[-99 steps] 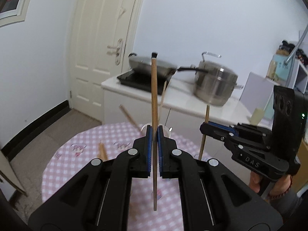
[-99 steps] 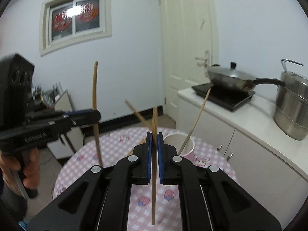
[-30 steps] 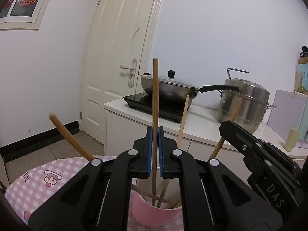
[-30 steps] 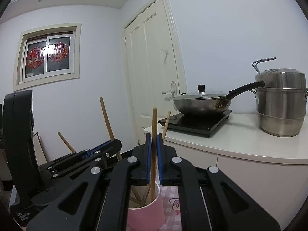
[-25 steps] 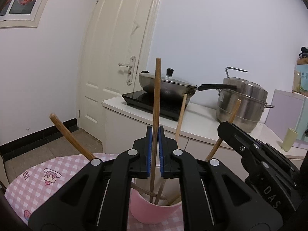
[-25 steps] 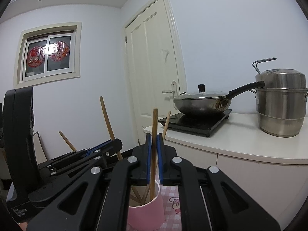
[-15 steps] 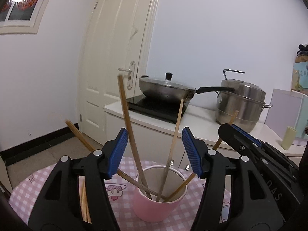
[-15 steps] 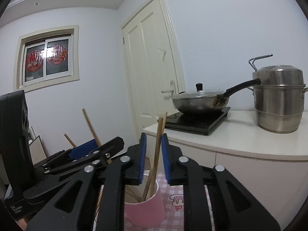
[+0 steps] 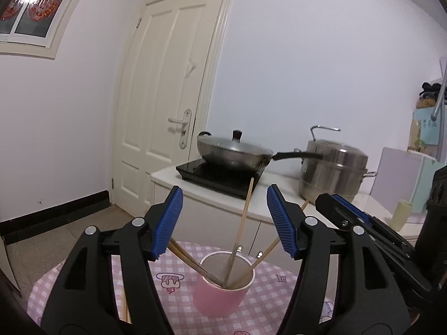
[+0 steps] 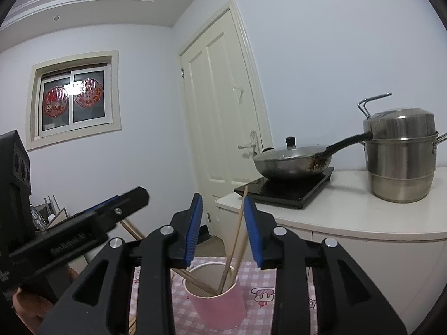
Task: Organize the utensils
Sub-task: 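Move both open tools back down to the chopsticks on the table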
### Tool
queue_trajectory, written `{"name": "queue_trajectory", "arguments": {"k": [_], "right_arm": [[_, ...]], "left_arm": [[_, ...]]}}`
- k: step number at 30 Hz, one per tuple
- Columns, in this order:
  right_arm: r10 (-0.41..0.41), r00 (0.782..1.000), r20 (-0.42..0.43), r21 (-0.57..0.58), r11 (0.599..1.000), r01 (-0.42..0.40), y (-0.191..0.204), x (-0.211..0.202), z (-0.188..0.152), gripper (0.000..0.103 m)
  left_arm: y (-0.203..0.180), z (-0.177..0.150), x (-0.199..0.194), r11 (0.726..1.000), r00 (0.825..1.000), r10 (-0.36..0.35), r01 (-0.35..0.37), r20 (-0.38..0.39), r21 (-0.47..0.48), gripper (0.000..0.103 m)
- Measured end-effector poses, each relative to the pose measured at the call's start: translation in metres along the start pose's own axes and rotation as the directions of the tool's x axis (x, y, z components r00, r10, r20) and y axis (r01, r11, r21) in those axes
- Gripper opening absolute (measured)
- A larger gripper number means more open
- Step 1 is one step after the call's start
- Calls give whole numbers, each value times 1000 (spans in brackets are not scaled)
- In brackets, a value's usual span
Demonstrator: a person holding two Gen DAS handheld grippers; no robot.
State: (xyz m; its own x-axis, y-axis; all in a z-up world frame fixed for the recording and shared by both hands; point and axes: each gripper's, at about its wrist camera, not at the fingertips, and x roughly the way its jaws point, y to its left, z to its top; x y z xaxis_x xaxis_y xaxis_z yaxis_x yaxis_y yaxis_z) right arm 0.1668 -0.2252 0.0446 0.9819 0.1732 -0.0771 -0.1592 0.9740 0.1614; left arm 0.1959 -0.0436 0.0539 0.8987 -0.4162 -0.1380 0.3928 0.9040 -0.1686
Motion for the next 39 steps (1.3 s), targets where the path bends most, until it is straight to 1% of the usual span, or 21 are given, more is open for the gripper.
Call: {"name": "queue_trajectory", "arguments": {"k": [6,11,14,17,20,23,25,27,28,29,30,31,32,33,34,35,37,39], "right_arm": [[13,1000,12,-12,1000,-13,7,-16,8,31],[22,1000,-14,-16,1000,-22,10,-29,2,33],[29,999,-43,-18,999,-30,12,-33,-10,34],[38,996,-81,-19,999,-40,16,-33,-25,34],[46,991,-124,-20,999,-49,20,-28,-41,34],[59,984,-170,-23,998,-64,25,-22,-57,34],[69,976,-205,-24,997,-75,30,-16,-68,34],[78,969,-236,-23,996,-86,35,-11,-77,34],[82,965,-248,-24,996,-91,37,-10,-81,34],[90,960,-266,-25,995,-100,41,-7,-86,34],[101,952,-288,-27,993,-113,44,-3,-91,34],[111,945,-306,-27,992,-126,47,0,-95,34],[124,934,-335,-27,990,-142,51,4,-101,34],[130,925,-358,-31,988,-151,54,7,-105,34],[137,914,-382,-37,986,-164,57,10,-110,34],[148,895,-420,-45,982,-184,62,14,-115,34],[158,859,-487,-63,975,-215,72,20,-127,34],[160,820,-550,-79,967,-242,81,24,-138,34]], "left_arm": [[8,12,-31,1000,1000,-20,20,17,-6,65],[24,7,-59,1000,1000,-1,1,-14,14,65],[42,-2,-70,1000,998,11,-11,-56,-7,65],[63,-15,-77,999,994,36,-39,-105,-31,65],[85,-29,-78,995,985,78,-86,-153,-46,65],[104,-47,-75,991,971,103,-119,-217,-61,65],[114,-62,-70,990,956,105,-128,-273,-67,65],[122,-75,-63,988,937,106,-137,-332,-70,65],[125,-82,-58,987,924,105,-141,-367,-72,65],[129,-90,-51,986,905,102,-146,-413,-76,65],[133,-99,-43,985,881,100,-152,-463,-78,65],[136,-108,-35,984,851,104,-165,-516,-73,65],[138,-116,-29,982,823,110,-176,-558,-66,65],[139,-122,-23,981,801,111,-182,-588,-63,65],[141,-128,-19,979,781,111,-191,-614,-66,65],[143,-133,-17,978,766,113,-199,-633,-66,65],[146,-141,-12,976,745,112,-205,-658,-67,65],[144,-145,-10,977,735,109,-202,-670,-63,65]]}}
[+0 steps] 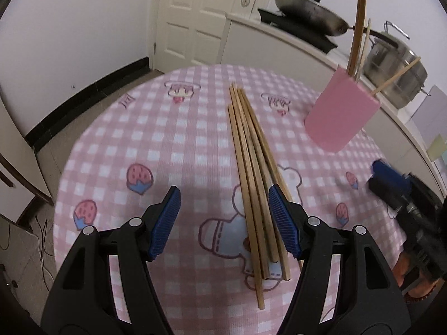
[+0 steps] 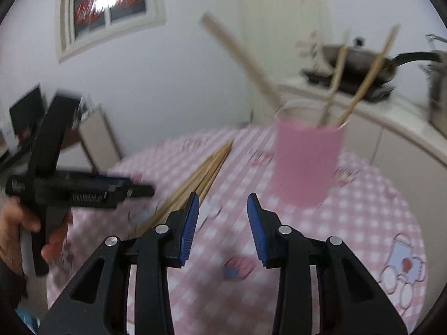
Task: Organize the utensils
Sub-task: 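Move both open tools back down to the chopsticks on the table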
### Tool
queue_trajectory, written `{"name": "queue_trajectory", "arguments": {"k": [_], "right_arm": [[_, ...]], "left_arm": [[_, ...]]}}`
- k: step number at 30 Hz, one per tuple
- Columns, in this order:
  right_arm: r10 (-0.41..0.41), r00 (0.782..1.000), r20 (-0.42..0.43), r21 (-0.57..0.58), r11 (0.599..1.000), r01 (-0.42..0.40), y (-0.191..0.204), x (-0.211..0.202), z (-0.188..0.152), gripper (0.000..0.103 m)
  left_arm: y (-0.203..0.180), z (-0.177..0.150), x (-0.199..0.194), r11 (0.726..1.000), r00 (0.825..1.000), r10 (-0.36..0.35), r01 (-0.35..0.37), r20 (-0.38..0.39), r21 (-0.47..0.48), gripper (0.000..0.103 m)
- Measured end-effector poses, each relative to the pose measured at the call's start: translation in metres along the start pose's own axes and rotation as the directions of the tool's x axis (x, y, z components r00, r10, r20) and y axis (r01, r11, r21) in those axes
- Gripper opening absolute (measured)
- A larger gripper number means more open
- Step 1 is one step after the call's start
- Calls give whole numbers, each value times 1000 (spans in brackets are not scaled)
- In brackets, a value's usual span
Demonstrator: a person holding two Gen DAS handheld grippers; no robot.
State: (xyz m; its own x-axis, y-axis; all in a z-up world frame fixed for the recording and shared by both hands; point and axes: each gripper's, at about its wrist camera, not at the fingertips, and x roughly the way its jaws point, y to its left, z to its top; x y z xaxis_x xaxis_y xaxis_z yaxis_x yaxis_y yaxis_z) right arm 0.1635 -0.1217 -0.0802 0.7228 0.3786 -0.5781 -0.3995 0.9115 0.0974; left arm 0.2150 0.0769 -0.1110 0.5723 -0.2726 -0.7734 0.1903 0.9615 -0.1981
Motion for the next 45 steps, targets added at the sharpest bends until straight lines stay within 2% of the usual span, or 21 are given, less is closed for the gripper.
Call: {"name": "queue_trajectory", "arguments": {"k": [4,8,16,27,34,45], "right_arm": [[15,991,-132,-51,998,-22,19,21,-8,34],[29,984,-175,-84,995,-45,29,27,-8,34],[1,960,-279,-114,993,-34,40,45,-14,34],[-48,955,-291,-131,991,10,34,48,-15,34],[-52,954,-294,-121,993,17,24,44,-15,34],[-40,956,-292,-106,994,10,18,42,-16,34]], "left_arm": [[-5,-6,10,999,999,30,-29,-27,36,65],[-1,-5,15,1000,998,-8,8,-57,6,65],[10,-4,12,999,998,-35,33,-59,-37,65],[12,2,18,995,995,-73,68,-65,-75,65],[-4,2,26,1000,996,26,-24,-81,20,65],[-5,5,26,997,991,80,-78,-108,26,65]]}}
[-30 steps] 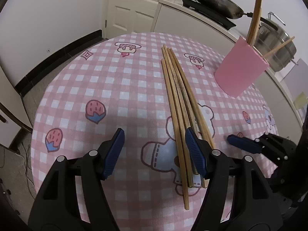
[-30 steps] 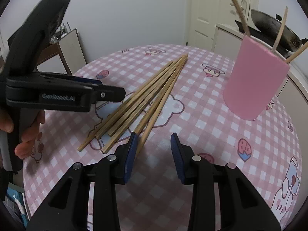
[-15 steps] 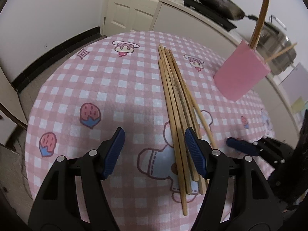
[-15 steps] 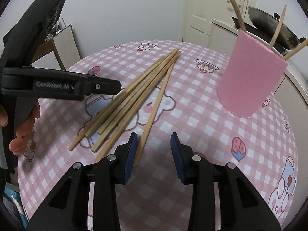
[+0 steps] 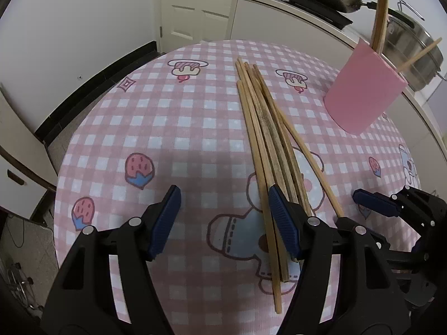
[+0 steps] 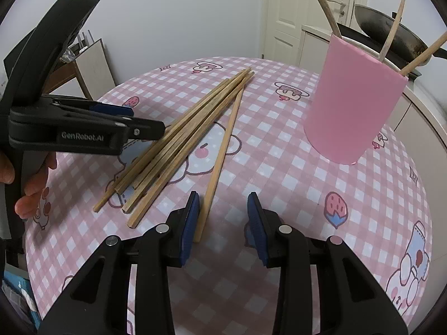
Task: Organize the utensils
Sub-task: 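Move both open tools back down to the chopsticks on the table, then close the right tool on a single chopstick while the left tool grasps another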
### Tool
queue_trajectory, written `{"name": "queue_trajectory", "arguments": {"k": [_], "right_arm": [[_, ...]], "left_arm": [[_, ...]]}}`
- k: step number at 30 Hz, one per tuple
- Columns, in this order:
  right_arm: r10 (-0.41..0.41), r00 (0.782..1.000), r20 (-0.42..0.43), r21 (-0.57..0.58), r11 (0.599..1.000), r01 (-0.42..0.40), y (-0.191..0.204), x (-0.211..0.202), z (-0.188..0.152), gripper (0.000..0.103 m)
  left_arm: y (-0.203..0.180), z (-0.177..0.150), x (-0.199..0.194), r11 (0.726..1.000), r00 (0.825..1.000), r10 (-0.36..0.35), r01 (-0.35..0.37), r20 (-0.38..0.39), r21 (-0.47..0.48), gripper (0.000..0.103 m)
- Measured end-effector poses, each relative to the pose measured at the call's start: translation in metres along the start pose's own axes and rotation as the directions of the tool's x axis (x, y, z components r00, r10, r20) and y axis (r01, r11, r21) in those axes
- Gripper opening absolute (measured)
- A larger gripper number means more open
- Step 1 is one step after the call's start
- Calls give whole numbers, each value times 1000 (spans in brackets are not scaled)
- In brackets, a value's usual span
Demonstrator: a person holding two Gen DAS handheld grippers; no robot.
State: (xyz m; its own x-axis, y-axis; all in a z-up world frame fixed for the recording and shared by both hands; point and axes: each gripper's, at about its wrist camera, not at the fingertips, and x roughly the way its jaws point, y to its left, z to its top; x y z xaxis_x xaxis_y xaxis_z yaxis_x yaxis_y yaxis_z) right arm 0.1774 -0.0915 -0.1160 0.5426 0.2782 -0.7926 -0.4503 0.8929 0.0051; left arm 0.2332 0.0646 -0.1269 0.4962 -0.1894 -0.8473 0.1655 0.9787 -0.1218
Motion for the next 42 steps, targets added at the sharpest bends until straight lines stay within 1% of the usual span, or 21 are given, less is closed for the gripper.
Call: {"name": "queue_trajectory", "arguments": {"k": [3,10,13,15,19,22,26,28,34,36,37,39,40,42], "right_arm": [[2,1000,0,2,1000,-2,0,0,0,34],[7,1000,0,7,1000,-7,-1,-1,-2,34],[6,1000,-2,7,1000,-6,-3,-2,-3,34],[9,1000,-4,7,1000,-9,-4,-3,-4,34],[9,1000,-8,7,1000,-8,-3,-1,-2,34],[10,1000,-11,5,1000,-10,-5,-1,-2,34],[17,1000,-14,7,1000,-17,-7,-2,-2,34],[23,1000,-12,10,1000,-23,-8,-2,-2,34],[19,1000,-11,12,1000,-19,-8,-1,-2,34],[21,1000,-12,14,1000,-20,-8,-1,-2,35],[21,1000,-13,14,1000,-21,-8,-1,-2,35],[21,1000,-14,13,1000,-21,-8,-1,-2,35],[22,1000,-14,14,1000,-22,-8,-2,-2,35],[22,1000,-13,15,1000,-22,-9,-1,-2,34]], "left_arm": [[-3,0,2,999,1000,19,-19,-6,25,65],[-5,3,5,999,999,28,-28,-26,21,66],[-6,5,5,998,998,48,-47,-35,29,67],[-4,6,6,999,998,40,-40,-42,18,68],[-9,11,9,998,997,64,-63,-39,19,68],[-10,14,11,996,996,80,-79,-43,29,72],[-4,11,9,996,995,85,-84,-47,25,72],[-1,9,9,997,996,75,-74,-47,14,72],[-6,10,9,996,994,91,-90,-57,18,72],[-12,9,10,996,994,84,-82,-69,35,72],[-18,7,12,992,991,110,-105,-71,65,72],[-27,3,11,982,987,157,-151,-46,111,72],[-27,3,11,982,986,160,-154,-46,105,72],[-23,5,12,987,989,140,-136,-55,83,72]]}}
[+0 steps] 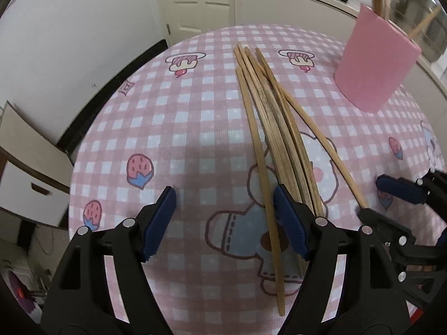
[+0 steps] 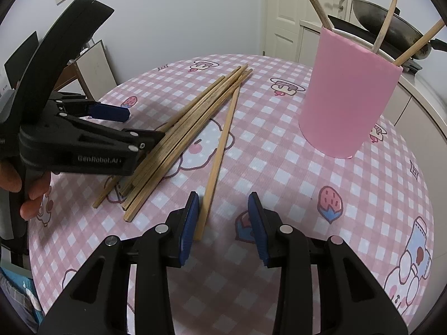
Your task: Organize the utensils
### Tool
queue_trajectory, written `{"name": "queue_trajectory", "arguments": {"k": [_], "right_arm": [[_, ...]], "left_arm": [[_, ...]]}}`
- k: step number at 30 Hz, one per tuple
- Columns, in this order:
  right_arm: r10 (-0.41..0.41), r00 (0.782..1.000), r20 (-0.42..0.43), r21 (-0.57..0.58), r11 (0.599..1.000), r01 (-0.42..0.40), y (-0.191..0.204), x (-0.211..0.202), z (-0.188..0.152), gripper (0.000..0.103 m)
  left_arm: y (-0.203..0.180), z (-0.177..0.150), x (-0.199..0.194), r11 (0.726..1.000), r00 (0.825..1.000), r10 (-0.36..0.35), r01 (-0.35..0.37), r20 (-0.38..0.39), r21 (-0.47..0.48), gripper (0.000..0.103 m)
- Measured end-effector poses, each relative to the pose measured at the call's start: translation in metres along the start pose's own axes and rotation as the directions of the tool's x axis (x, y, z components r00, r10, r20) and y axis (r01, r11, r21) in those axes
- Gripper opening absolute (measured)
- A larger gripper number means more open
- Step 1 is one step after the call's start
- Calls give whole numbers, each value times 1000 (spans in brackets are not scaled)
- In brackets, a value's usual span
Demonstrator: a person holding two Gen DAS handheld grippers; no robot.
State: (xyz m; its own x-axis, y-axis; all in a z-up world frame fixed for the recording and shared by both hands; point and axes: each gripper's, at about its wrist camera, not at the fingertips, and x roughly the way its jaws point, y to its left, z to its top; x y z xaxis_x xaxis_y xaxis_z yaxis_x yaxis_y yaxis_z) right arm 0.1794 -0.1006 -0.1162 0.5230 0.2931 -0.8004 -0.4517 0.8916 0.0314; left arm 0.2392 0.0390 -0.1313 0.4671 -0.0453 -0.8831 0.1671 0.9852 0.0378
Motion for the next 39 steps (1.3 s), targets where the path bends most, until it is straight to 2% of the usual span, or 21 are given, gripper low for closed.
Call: {"name": "queue_trajectory", "arguments": {"k": [2,3,4,5,6,8,13,17,26,28,30,31,39], "right_arm": [[-2,1000,1,1,1000,2,0,0,0,34],[-3,1000,1,0,1000,3,0,1,0,34],[-8,1000,2,-5,1000,8,1,0,0,34],[-12,1000,2,-8,1000,12,1,0,0,29],[-22,1000,2,-18,1000,22,2,0,-1,20],[-21,1000,-1,-21,1000,21,0,-2,-3,7],[-24,1000,-14,-14,1000,24,-11,-14,-16,5],[-9,999,-33,-9,1000,9,-20,-30,-34,5],[14,992,-127,-31,999,-18,-18,-58,-62,6],[15,993,-118,-3,1000,-16,-22,-58,-58,9],[33,993,-111,39,999,-29,-25,-52,-51,26],[40,994,-102,49,998,-35,-26,-48,-45,28],[26,994,-103,24,999,-24,-25,-3,8,29]], "left_arm": [[1,2,1,1000,1000,-9,9,11,-6,68],[-2,3,0,1000,999,-20,20,27,6,51],[-5,3,-1,999,999,-27,27,35,18,42],[-11,4,-3,999,999,-36,35,37,37,26],[-16,4,-4,998,999,-38,36,37,51,15],[-22,0,-7,997,998,-38,35,44,73,8],[-7,-19,-17,994,992,-109,108,66,16,7],[1,-41,-31,992,990,-125,124,70,16,6],[12,-74,-48,977,977,-213,213,21,8,6],[15,-70,-45,970,970,-243,243,17,-20,6],[14,-59,-38,965,966,-258,258,11,-47,7],[13,-53,-36,965,966,-258,259,12,-50,7],[9,-9,-14,970,972,-236,236,-7,-53,9]]}}
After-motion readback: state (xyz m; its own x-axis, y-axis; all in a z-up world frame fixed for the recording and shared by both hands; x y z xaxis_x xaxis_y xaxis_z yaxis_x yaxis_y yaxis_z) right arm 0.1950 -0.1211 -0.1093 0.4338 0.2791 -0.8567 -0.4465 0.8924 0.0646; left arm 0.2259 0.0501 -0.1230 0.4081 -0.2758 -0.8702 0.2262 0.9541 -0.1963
